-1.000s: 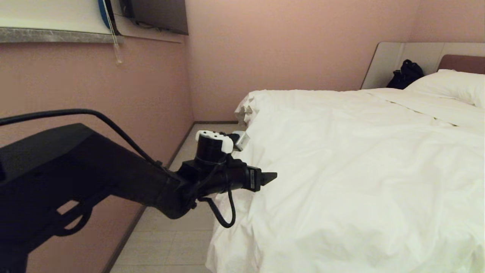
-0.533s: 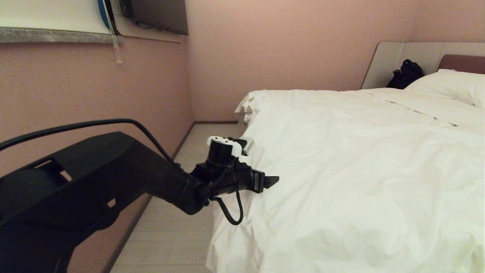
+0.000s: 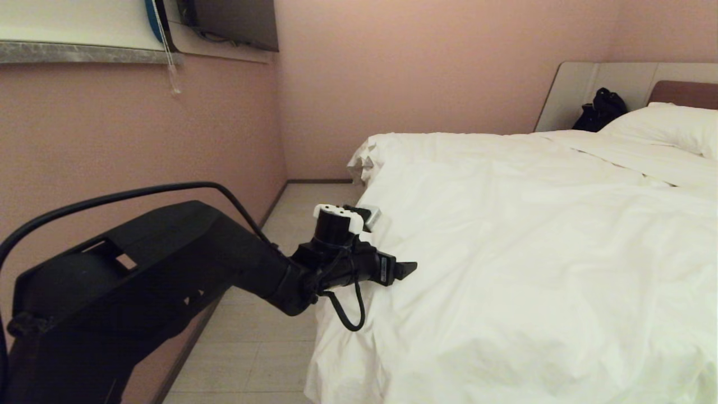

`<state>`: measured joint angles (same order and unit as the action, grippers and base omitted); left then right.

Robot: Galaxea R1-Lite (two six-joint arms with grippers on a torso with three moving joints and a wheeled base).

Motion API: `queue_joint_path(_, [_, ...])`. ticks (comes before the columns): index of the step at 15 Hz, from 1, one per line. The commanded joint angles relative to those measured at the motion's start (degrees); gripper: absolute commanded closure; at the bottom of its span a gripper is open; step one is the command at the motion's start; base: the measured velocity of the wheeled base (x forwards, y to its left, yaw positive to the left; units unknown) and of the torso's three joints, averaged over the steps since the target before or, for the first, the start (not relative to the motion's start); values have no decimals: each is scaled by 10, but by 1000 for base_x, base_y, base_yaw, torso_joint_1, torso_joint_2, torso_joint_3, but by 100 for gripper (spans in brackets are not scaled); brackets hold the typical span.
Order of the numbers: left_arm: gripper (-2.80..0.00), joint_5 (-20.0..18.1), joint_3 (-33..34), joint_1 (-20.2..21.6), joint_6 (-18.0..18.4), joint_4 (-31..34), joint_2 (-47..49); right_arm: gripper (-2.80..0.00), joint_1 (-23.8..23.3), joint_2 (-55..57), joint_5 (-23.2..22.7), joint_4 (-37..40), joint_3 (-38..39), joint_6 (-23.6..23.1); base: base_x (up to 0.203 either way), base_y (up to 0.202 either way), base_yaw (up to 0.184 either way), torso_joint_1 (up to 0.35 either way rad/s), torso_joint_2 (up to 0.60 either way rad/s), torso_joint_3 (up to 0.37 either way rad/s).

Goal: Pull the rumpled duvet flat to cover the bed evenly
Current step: Flatten the corners of the folded blanket

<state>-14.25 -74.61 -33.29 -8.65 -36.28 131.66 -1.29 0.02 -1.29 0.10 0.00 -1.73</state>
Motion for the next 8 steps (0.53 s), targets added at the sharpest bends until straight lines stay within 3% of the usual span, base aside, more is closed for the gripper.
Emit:
queue_joint_path(1, [-280,-1,-1,0,4,-2,10,0,1,0,0,0,0,0,0,0,0,0,0,0])
queue_joint_path(8, [-280,1,-7,0,14,-8,48,0,0,0,0,0,0,0,0,0,0,0,0,0])
